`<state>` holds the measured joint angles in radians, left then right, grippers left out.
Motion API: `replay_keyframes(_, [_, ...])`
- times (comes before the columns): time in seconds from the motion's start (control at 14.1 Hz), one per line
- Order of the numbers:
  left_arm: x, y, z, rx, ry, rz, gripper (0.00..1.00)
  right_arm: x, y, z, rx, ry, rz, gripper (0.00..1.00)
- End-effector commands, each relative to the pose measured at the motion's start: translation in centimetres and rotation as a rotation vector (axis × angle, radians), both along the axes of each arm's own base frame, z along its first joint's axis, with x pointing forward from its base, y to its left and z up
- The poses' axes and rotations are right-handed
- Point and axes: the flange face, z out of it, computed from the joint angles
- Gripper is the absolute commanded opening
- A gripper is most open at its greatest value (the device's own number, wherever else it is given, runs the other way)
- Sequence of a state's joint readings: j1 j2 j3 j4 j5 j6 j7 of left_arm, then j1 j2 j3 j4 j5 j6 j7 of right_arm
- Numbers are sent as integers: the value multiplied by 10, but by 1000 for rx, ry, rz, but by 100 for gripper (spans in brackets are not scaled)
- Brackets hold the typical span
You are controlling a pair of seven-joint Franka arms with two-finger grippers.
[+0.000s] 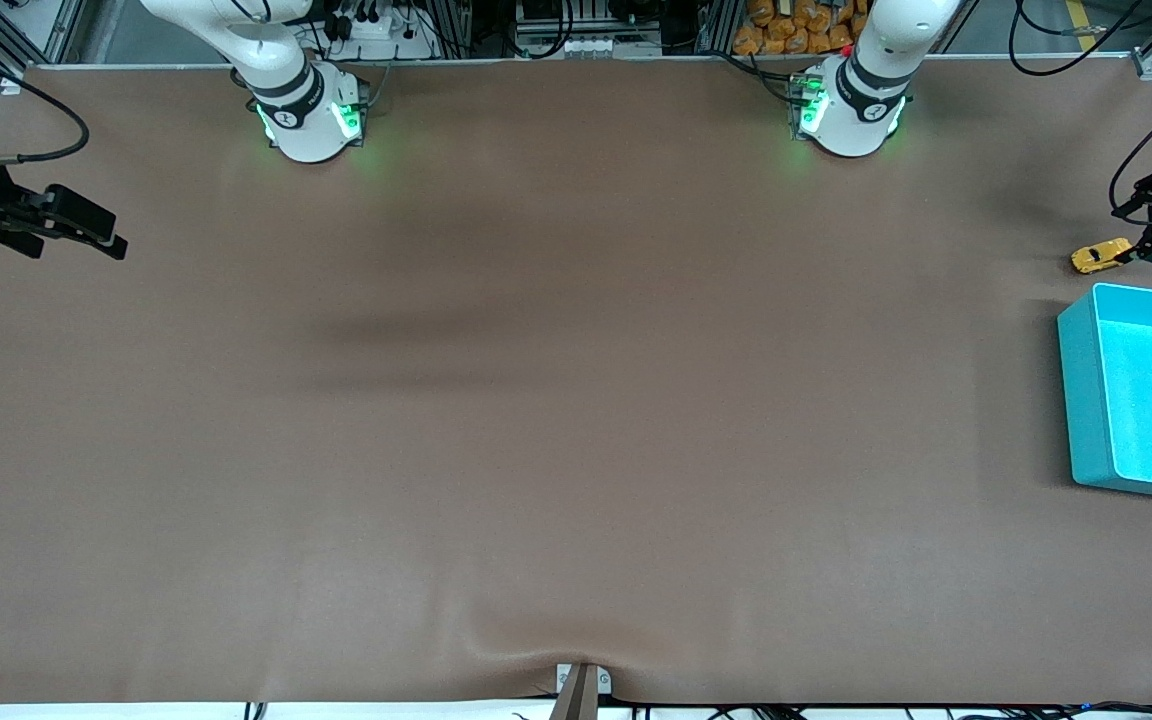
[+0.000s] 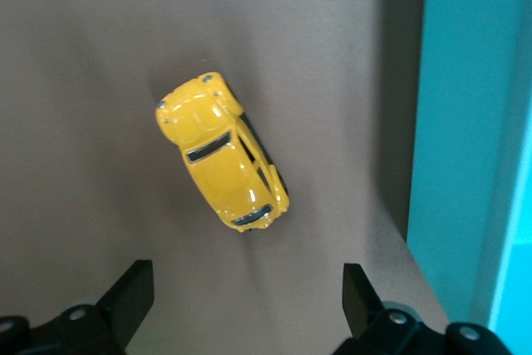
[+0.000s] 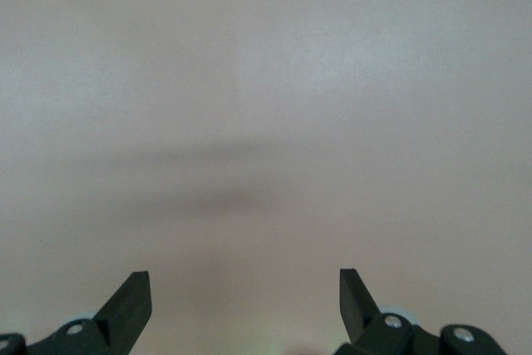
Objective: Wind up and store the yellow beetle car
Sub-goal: 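Close the left gripper on the yellow car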
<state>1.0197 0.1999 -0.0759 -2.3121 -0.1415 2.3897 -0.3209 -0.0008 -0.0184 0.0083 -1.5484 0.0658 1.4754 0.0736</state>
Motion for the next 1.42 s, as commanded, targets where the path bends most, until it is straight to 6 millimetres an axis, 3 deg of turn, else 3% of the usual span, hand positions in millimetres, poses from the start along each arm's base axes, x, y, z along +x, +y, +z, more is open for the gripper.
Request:
replay_keyframes(0.0, [0,-1,-1,1,-7,86,100,-4,2,0,9,-2,11,100])
replay_keyframes(0.43, [3,8,-30,29,-15,154,100,-3,4,-1,10,2,16,100])
replay_keyframes(0.92, [15,23,-51,15,-5,214,100,-3,4,-3,10,5,15,100])
replay_keyframes(1.35, [13,21,-63,7,6,203,100,-2,3,-6,10,9,11,100])
